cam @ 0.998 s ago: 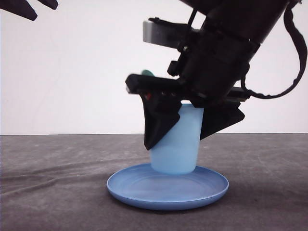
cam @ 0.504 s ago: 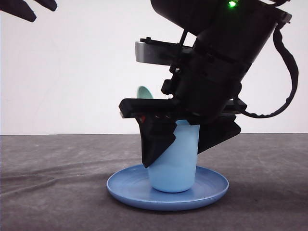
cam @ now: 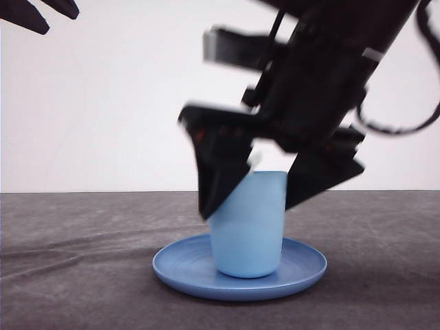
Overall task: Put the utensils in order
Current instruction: 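Open the right gripper and raise it away from the cup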
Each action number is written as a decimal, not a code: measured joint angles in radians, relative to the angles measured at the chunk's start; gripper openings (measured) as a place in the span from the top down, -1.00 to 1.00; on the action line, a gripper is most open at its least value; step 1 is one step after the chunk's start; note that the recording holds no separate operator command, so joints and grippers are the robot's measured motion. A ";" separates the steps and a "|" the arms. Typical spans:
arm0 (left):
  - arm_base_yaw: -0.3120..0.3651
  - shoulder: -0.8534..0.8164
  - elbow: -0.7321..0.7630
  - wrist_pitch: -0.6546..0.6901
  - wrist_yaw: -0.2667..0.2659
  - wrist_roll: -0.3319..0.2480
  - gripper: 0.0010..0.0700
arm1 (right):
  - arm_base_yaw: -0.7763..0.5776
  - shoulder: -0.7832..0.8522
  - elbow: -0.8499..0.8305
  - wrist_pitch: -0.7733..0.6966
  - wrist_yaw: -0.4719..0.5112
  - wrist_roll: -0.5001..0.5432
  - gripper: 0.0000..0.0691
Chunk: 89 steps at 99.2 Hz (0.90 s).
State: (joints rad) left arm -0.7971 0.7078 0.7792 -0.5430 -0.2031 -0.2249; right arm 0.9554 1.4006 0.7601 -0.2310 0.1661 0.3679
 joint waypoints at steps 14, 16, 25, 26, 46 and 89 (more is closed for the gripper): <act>0.000 0.000 0.000 0.000 0.000 0.000 0.36 | 0.000 -0.112 0.002 -0.127 -0.010 0.004 -0.67; 0.000 0.000 0.000 0.000 0.000 0.000 0.36 | 0.000 -0.129 0.003 -0.146 -0.009 0.004 -0.67; 0.000 0.000 0.000 0.000 0.000 0.000 0.36 | 0.000 -0.212 0.010 -0.204 -0.009 0.004 -0.67; 0.000 0.000 0.000 0.000 0.000 0.000 0.36 | 0.000 -0.221 0.012 -0.209 -0.009 0.004 -0.67; 0.000 0.000 0.000 0.000 0.000 0.000 0.36 | 0.000 -0.397 0.105 -0.289 0.014 -0.001 -0.67; 0.000 0.000 0.000 0.001 0.010 -0.001 0.36 | -0.001 -0.520 0.267 -0.389 0.205 -0.057 -0.67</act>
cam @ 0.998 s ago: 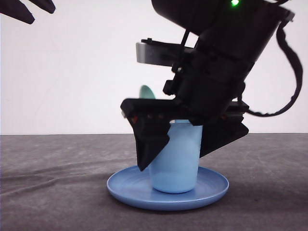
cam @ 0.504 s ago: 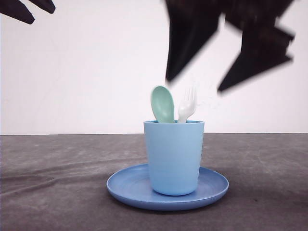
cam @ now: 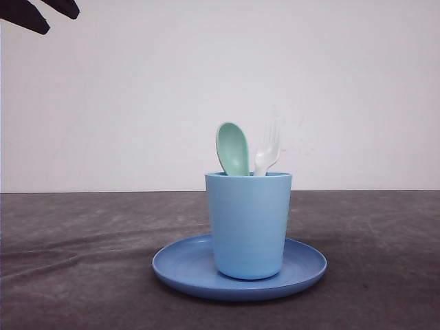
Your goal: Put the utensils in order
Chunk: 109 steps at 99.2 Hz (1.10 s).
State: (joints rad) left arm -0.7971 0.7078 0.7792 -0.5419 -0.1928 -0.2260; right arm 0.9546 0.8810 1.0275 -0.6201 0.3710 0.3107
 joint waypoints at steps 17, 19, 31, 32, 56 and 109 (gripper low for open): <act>0.000 0.000 0.000 0.000 0.006 0.000 0.36 | 0.000 0.007 0.000 -0.019 0.000 0.000 -0.56; 0.000 0.000 0.000 0.000 0.006 0.000 0.37 | 0.000 0.007 0.000 -0.019 0.000 0.000 -0.46; 0.000 0.000 0.000 0.000 0.008 -0.002 0.79 | 0.000 0.007 0.000 -0.019 0.000 0.000 0.52; 0.000 0.000 0.000 0.000 0.008 -0.002 0.82 | 0.000 0.007 0.000 -0.019 0.000 -0.002 0.59; 0.000 0.000 0.000 0.000 0.008 -0.002 0.96 | 0.000 0.007 0.000 -0.013 0.000 -0.007 0.98; 0.000 0.000 0.000 -0.001 0.008 -0.002 0.96 | 0.000 0.007 0.000 -0.011 0.000 -0.007 0.99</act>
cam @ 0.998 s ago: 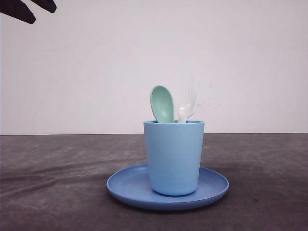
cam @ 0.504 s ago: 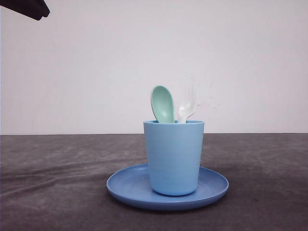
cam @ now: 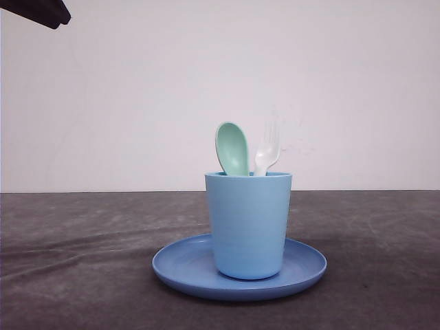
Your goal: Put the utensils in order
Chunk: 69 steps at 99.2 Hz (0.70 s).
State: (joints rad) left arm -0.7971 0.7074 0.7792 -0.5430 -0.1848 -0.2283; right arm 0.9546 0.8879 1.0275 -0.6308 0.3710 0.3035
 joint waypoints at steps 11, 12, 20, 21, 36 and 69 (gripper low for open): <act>0.000 0.000 0.000 0.000 0.000 0.000 0.96 | 0.000 0.000 0.000 0.000 0.000 0.000 0.99; 0.000 0.000 0.000 0.000 0.000 0.000 0.96 | 0.000 0.000 0.000 0.000 0.000 0.000 0.99; 0.000 0.000 0.000 0.000 0.000 0.000 0.96 | 0.000 0.000 0.000 0.000 0.000 0.000 0.99; 0.000 0.000 0.000 0.000 0.000 0.000 0.96 | 0.000 0.000 0.000 0.000 0.000 0.000 0.99; 0.026 -0.005 0.000 0.002 -0.041 0.054 0.96 | 0.000 0.000 0.000 0.000 0.000 0.000 0.99; 0.308 -0.123 -0.155 0.191 -0.079 0.106 0.96 | 0.000 0.000 0.000 0.000 0.000 0.000 0.99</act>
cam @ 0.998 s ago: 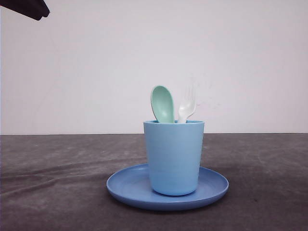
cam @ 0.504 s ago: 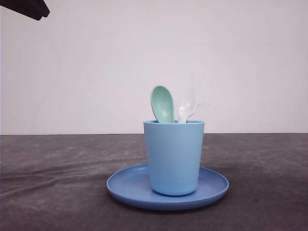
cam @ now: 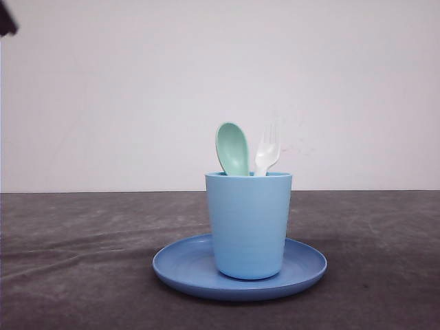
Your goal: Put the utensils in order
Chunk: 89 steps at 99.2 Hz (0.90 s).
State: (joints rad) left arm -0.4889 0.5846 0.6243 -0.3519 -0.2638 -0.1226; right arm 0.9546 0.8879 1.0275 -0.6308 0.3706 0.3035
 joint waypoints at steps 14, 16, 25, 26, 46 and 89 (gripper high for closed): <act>0.125 -0.110 -0.163 0.087 0.001 0.000 0.96 | 0.000 0.000 0.000 0.000 0.000 0.000 0.99; 0.145 -0.134 -0.194 0.093 0.001 0.000 0.96 | 0.000 0.000 0.000 0.000 0.000 0.000 0.99; 0.212 -0.219 -0.297 0.098 0.001 0.001 0.96 | 0.000 0.000 0.000 0.000 0.000 0.000 0.99; 0.220 -0.229 -0.307 0.098 0.001 0.001 0.96 | 0.000 0.000 0.000 0.000 0.000 0.000 0.99; 0.330 -0.396 -0.461 0.093 0.001 0.012 0.96 | 0.000 0.000 0.000 0.000 0.000 0.000 0.99; 0.380 -0.579 -0.552 0.059 0.005 0.035 0.96 | 0.000 0.000 0.000 0.003 0.000 0.000 0.99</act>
State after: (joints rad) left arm -0.1089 0.0055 0.0719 -0.2932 -0.2592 -0.0872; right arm 0.9546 0.8879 1.0275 -0.6277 0.3710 0.3035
